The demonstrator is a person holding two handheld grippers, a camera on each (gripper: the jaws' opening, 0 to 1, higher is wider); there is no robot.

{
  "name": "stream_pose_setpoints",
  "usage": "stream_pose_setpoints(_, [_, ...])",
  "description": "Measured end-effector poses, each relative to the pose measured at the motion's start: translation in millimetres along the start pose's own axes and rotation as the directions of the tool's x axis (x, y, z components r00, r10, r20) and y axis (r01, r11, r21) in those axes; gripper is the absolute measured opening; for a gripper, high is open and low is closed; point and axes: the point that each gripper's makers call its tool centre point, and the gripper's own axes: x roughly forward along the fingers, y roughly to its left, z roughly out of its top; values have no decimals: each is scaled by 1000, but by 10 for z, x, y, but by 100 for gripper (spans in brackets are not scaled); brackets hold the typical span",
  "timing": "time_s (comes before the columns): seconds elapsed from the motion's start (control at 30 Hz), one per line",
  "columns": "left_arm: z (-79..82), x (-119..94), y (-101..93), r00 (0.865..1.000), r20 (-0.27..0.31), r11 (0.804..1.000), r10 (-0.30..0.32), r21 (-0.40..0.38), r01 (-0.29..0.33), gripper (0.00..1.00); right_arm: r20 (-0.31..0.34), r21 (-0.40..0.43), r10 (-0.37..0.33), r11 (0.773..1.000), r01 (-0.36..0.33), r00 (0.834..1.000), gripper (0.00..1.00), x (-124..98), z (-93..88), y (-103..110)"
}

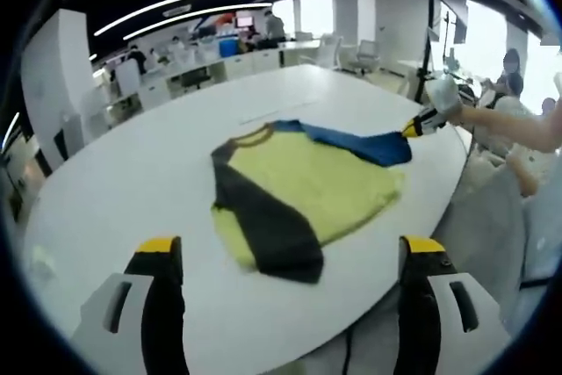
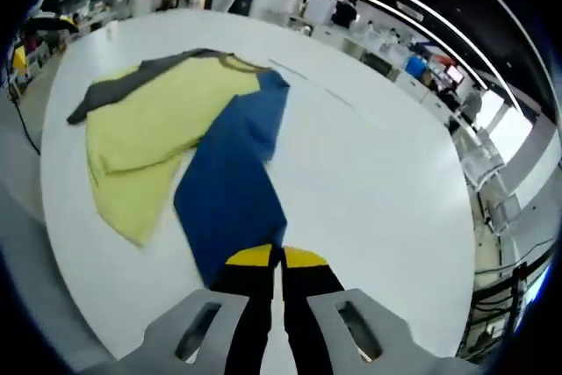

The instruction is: Fold the garment on the visible template until the final outline fits inside the template.

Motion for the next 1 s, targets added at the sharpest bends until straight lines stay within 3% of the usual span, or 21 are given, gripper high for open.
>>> stream_pose_setpoints(0.47, [11, -68, 63, 999, 5, 999, 33, -10, -32, 99, -42, 21, -31, 999, 32, 999, 3, 51, -169, -295])
stream_pose_setpoints(1.0, [17, -142, 109, 997, -11, 997, 71, -12, -71, 99, -68, 63, -85, 994, 90, 994, 3, 170, -416, -965])
